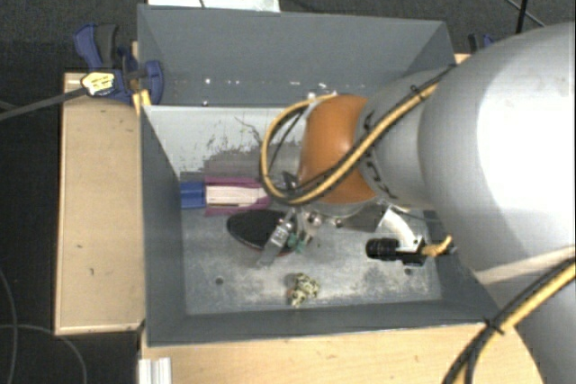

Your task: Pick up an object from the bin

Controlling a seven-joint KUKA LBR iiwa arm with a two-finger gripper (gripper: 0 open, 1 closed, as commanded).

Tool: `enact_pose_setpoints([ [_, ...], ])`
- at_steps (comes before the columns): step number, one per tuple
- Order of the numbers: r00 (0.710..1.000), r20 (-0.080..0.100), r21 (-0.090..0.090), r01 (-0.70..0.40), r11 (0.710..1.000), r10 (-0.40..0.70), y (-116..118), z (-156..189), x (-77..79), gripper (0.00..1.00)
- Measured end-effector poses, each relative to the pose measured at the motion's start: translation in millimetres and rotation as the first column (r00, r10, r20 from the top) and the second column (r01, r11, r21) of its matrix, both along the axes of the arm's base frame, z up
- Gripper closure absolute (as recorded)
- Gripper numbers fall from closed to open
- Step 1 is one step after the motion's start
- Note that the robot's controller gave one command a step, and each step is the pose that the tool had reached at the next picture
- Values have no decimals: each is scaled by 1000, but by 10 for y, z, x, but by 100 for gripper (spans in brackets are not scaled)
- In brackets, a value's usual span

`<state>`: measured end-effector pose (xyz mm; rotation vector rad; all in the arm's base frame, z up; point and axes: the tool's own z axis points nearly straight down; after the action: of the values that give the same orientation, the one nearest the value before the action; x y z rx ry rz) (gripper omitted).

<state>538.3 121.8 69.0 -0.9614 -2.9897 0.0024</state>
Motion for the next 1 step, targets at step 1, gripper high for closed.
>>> enact_pose_setpoints([
  [1,991,5,2,137,991,-137,167,12,-37,0],
])
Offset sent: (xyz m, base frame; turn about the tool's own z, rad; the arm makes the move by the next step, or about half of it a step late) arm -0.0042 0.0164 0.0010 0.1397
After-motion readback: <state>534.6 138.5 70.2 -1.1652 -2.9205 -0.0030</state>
